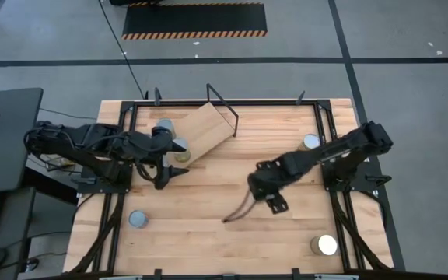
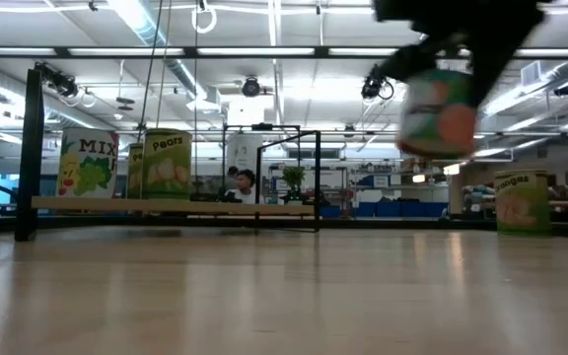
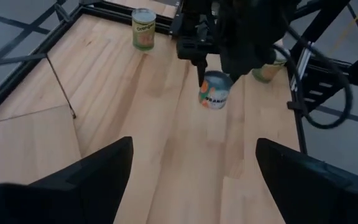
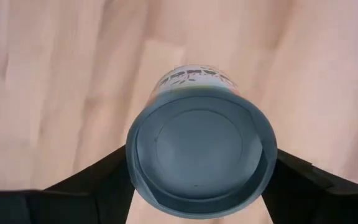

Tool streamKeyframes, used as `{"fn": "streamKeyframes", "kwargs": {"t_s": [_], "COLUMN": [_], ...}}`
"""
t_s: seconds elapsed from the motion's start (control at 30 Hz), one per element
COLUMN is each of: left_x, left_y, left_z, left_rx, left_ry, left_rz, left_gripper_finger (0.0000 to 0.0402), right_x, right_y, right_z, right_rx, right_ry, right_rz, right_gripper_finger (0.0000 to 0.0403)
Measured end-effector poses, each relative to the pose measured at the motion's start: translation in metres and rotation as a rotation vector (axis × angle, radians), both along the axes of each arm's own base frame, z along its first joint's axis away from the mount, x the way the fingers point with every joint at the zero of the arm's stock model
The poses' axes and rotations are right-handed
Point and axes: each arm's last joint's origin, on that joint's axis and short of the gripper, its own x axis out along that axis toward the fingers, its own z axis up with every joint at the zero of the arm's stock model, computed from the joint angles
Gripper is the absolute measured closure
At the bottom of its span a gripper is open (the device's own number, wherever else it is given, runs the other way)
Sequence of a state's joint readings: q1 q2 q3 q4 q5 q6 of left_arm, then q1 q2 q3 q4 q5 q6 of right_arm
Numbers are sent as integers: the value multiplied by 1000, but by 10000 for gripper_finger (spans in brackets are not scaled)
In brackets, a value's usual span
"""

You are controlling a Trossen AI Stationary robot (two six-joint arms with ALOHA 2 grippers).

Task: Pick and place cans onto a shelf
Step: Put the small canned oranges on the shelf

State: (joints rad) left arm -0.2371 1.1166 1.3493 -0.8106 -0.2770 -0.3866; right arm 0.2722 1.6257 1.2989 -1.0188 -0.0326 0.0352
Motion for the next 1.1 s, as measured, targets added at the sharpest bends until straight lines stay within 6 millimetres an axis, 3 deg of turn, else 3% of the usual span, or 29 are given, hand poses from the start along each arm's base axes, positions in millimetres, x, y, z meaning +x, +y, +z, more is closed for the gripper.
{"fn": "streamKeyframes", "kwargs": {"t_s": [0.23,0.43,0.67,1.0,1.1], "left_x": [-25,-52,-70,-70,-71], "left_y": [10,19,25,27,29], "left_z": [15,28,36,36,36], "left_rx": [-13,-24,-17,4,33], "left_ry": [-84,-171,-239,-244,-251], "left_rz": [20,43,109,189,244], "left_gripper_finger": [56,56,56,56,56], "right_x": [61,103,138,171,171], "right_y": [-16,-33,-67,-142,-158], "right_z": [35,44,31,-10,-12], "right_rx": [-87,-193,-294,-327,-298], "right_ry": [-24,-75,-108,-164,-190], "right_rz": [39,166,216,13,-98], "right_gripper_finger": [110,110,110,110,110]}}
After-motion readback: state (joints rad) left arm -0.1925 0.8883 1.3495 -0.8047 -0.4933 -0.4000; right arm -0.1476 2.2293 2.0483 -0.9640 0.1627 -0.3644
